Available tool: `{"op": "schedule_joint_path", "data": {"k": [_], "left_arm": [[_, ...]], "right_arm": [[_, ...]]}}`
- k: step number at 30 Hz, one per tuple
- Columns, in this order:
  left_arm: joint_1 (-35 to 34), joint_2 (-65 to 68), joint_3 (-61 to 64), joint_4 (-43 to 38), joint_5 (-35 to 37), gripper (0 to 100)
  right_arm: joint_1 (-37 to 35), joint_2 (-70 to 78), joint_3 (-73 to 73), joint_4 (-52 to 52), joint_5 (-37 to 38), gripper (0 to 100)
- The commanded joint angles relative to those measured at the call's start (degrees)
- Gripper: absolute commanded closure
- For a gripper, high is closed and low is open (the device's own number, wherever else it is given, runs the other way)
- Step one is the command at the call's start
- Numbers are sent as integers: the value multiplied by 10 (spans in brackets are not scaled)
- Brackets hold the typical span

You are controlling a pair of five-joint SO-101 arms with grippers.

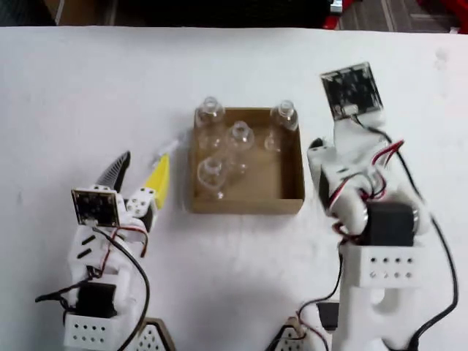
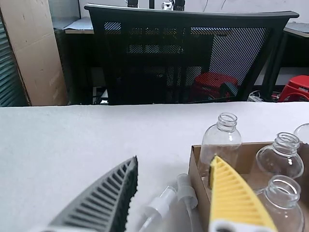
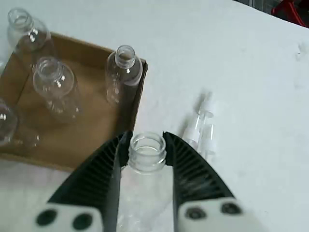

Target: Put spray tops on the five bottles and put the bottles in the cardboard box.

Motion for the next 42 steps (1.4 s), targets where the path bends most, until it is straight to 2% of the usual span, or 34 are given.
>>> {"op": "schedule_joint_path", "data": {"k": [1, 5, 10, 13, 16, 21, 35, 42], "left_arm": [[2, -7, -4, -12, -7, 779], [2, -7, -4, -15, -7, 779], [2, -7, -4, -15, -7, 779], [2, -7, -4, -15, -7, 779], [2, -7, -4, -15, -7, 779], [2, -7, -4, -16, -7, 779], [2, -7, -4, -16, -7, 779], [2, -7, -4, -16, -7, 779]], "right_arm": [[-31, -91, 130, -152, -55, 983], [-58, -176, 231, -291, -93, 983], [-84, -224, 389, -502, -98, 983], [-99, -228, 469, -582, -98, 983], [-100, -228, 509, -618, -98, 983], [-97, -228, 527, -606, -95, 983], [-95, -229, 533, -495, -93, 981], [-52, -229, 533, -478, -96, 981]]}}
